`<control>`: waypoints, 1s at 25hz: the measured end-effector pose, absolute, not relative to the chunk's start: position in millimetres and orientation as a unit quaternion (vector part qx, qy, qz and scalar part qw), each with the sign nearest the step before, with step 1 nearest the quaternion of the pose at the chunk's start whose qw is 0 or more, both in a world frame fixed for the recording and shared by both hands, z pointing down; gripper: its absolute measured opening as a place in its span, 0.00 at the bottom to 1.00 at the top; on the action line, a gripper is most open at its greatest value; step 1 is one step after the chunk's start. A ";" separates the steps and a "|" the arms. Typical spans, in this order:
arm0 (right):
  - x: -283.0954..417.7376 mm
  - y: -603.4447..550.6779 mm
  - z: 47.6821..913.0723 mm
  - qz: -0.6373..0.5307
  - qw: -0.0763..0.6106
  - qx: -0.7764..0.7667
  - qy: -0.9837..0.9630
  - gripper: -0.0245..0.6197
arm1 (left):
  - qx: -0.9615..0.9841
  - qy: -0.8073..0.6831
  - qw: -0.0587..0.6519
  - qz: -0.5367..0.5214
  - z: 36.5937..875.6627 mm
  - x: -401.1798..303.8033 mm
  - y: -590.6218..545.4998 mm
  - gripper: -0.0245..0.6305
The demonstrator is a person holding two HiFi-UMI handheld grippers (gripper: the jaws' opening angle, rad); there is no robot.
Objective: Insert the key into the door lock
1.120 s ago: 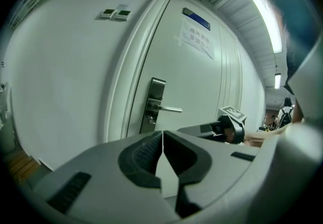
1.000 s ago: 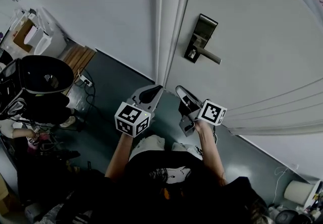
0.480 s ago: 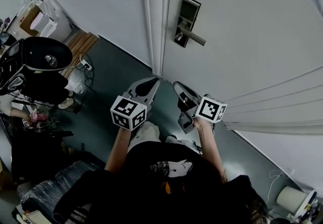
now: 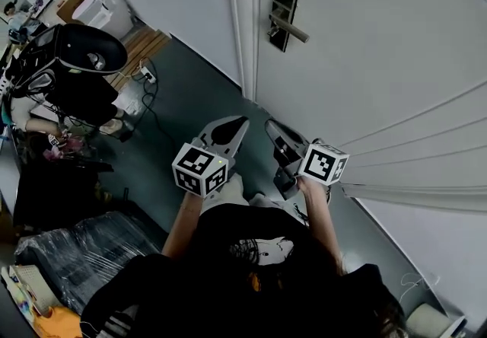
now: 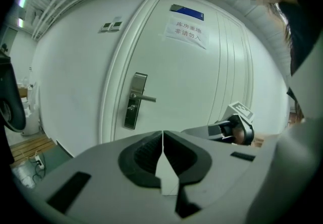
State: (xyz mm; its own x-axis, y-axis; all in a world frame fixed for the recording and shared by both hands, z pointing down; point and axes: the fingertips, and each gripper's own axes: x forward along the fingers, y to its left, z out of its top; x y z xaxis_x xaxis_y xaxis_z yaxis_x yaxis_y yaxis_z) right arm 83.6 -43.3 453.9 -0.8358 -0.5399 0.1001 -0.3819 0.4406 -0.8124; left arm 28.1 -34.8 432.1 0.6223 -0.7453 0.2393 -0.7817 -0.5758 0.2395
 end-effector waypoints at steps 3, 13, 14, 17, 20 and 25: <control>80.0 -27.1 456.7 -0.447 0.073 -0.261 0.852 0.07 | 0.879 -0.443 0.167 0.058 436.1 28.5 -14.6 0.06; 71.4 -5.0 459.4 -0.443 0.056 -0.220 0.867 0.06 | 0.864 -0.467 0.179 0.066 443.6 31.6 14.8 0.06; 71.0 -5.3 460.0 -0.442 0.053 -0.217 0.869 0.06 | 0.862 -0.470 0.179 0.064 443.2 32.3 14.8 0.06; 69.5 -5.6 460.9 -0.435 0.046 -0.210 0.874 0.06 | 0.859 -0.476 0.179 0.060 441.9 34.0 17.1 0.06; 68.9 -5.0 459.5 -0.432 0.042 -0.204 0.878 0.06 | 0.856 -0.481 0.181 0.059 442.5 34.6 19.8 0.06; 67.3 -3.6 460.0 -0.430 0.036 -0.197 0.880 0.06 | 0.851 -0.490 0.180 0.054 443.4 32.1 22.3 0.06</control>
State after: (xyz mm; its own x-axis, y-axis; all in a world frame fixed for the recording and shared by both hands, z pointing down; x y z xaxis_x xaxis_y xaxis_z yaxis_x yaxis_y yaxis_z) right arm 67.3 -3.6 460.0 -0.9197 -0.3780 0.1066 -0.3163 0.5518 -0.7717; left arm 32.1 22.3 443.4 0.5147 -0.8141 0.2689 -0.8532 -0.4555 0.2541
